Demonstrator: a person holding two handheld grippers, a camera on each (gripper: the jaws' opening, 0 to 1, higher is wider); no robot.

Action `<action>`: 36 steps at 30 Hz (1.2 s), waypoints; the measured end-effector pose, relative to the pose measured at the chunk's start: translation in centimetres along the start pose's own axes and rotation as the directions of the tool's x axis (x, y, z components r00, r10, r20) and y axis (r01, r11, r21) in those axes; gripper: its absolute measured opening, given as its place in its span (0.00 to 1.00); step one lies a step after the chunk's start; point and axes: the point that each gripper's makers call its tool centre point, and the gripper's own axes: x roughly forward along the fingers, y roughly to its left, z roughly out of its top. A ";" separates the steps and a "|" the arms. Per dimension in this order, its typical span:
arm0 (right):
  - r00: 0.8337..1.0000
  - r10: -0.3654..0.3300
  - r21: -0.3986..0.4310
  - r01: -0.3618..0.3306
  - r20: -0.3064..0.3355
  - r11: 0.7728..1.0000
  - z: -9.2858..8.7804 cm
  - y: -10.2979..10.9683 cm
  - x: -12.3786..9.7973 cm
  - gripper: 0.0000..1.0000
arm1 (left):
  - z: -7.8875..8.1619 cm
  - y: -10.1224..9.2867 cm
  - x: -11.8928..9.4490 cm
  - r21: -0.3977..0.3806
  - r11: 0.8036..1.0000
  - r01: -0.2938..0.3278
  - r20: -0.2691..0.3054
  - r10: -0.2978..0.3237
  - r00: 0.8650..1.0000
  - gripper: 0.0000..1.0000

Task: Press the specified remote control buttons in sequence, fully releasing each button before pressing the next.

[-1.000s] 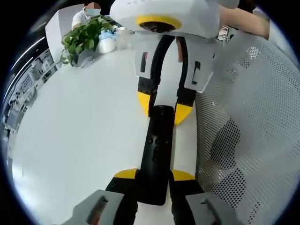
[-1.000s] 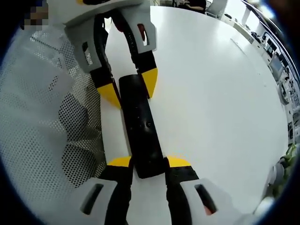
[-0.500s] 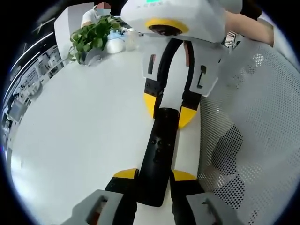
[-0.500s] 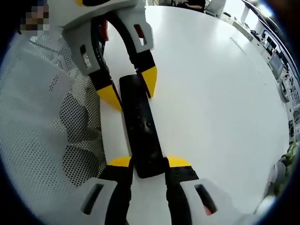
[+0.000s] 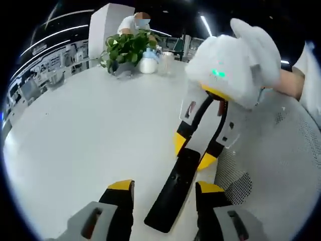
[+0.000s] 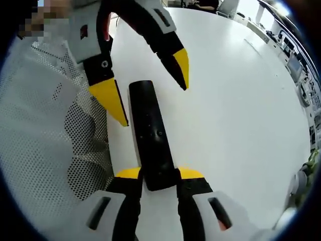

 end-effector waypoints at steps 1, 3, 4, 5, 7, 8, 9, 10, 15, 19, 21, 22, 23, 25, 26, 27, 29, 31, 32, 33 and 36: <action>1.000 0.000 0.001 0.000 0.001 1.000 0.0 0.0 0.0 0.26 | 0.4 0.0 -0.2 -0.005 1.000 0.000 0.015 0.000 1.000 0.56; 1.000 0.001 0.004 -0.001 0.003 1.000 0.0 0.0 0.0 0.26 | 0.9 0.2 -0.3 -0.021 1.000 -0.010 0.043 0.011 0.999 0.60; 1.000 0.001 0.005 -0.001 0.004 1.000 0.0 0.0 0.0 0.26 | 1.1 0.3 -0.3 -0.029 0.999 -0.014 0.056 0.016 0.998 0.65; 1.000 0.001 0.006 -0.001 0.006 1.000 0.0 0.0 0.0 0.26 | 1.4 0.4 -0.4 -0.039 0.999 -0.019 0.067 0.022 0.998 0.68; 1.000 0.002 0.009 -0.002 0.009 1.000 0.0 0.0 0.0 0.26 | 1.8 0.5 -0.5 -0.054 0.998 -0.023 0.086 0.028 0.996 0.76; 1.000 0.002 0.011 -0.003 0.011 1.000 0.0 0.0 0.0 0.26 | 2.0 0.6 -0.6 -0.061 0.998 -0.024 0.099 0.030 0.995 0.79; 1.000 0.003 0.017 -0.003 0.013 1.000 0.0 -0.1 0.0 0.26 | 2.3 0.6 -0.6 -0.072 0.997 -0.023 0.116 0.031 0.993 0.82; 1.000 0.004 0.019 -0.004 0.014 1.000 0.0 -0.1 0.0 0.26 | 2.9 0.7 -0.7 -0.089 0.996 -0.017 0.146 0.030 0.989 0.86; 1.000 0.002 0.023 -0.003 0.015 1.000 0.1 -0.1 0.0 0.26 | 4.2 1.0 -1.3 -0.145 0.989 -0.007 0.222 0.040 0.974 1.00; 1.000 0.000 0.022 -0.001 0.014 1.000 0.1 -0.1 0.0 0.26 | 5.0 1.1 -1.7 -0.149 0.989 -0.010 0.259 0.049 0.965 1.00; 1.000 0.001 0.021 -0.001 0.013 1.000 0.1 -0.1 0.0 0.26 | 5.5 0.7 -1.9 -0.169 0.985 0.023 0.286 0.027 0.958 1.00; 1.000 0.001 0.021 -0.001 0.012 1.000 0.1 -0.1 0.0 0.26 | 5.6 0.4 -2.0 -0.184 0.982 0.034 0.289 0.021 0.957 1.00; 1.000 0.002 0.020 -0.002 0.011 1.000 0.1 -0.1 0.0 0.26 | 6.0 0.3 -2.3 -0.195 0.980 0.042 0.311 0.021 0.950 1.00; 1.000 0.002 0.020 -0.003 0.011 1.000 0.1 0.0 0.0 0.26 | 6.6 0.3 -3.0 -0.200 0.979 0.042 0.336 0.028 0.941 1.00; 1.000 0.003 0.023 -0.003 0.013 1.000 0.1 -0.1 0.0 0.26 | 6.4 0.3 -3.3 -0.194 0.980 0.035 0.322 0.030 0.946 1.00; 1.000 0.003 0.024 -0.004 0.014 1.000 0.1 -0.1 0.0 0.26 | 6.5 0.5 -3.6 -0.200 0.979 0.029 0.320 0.038 0.947 1.00; 1.000 0.006 0.028 -0.006 0.016 1.000 0.1 -0.1 0.0 0.26 | 6.6 1.3 -4.3 -0.196 0.981 -0.018 0.311 0.080 0.947 1.00; 1.000 0.007 0.035 -0.008 0.017 0.999 0.1 -0.1 0.1 0.26 | 6.8 1.8 -5.1 -0.177 0.983 -0.053 0.314 0.107 0.943 1.00; 1.000 0.007 0.035 -0.008 0.018 0.999 0.1 -0.1 0.1 0.26 | 6.9 1.9 -5.4 -0.178 0.982 -0.056 0.318 0.111 0.942 1.00; 1.000 0.006 0.032 -0.007 0.016 0.999 0.1 -0.1 0.0 0.26 | 6.8 1.9 -5.6 -0.180 0.982 -0.057 0.318 0.113 0.941 1.00; 1.000 0.002 0.024 -0.003 0.012 1.000 0.1 -0.1 0.0 0.26 | 6.4 2.5 -6.5 -0.199 0.977 -0.077 0.323 0.140 0.936 1.00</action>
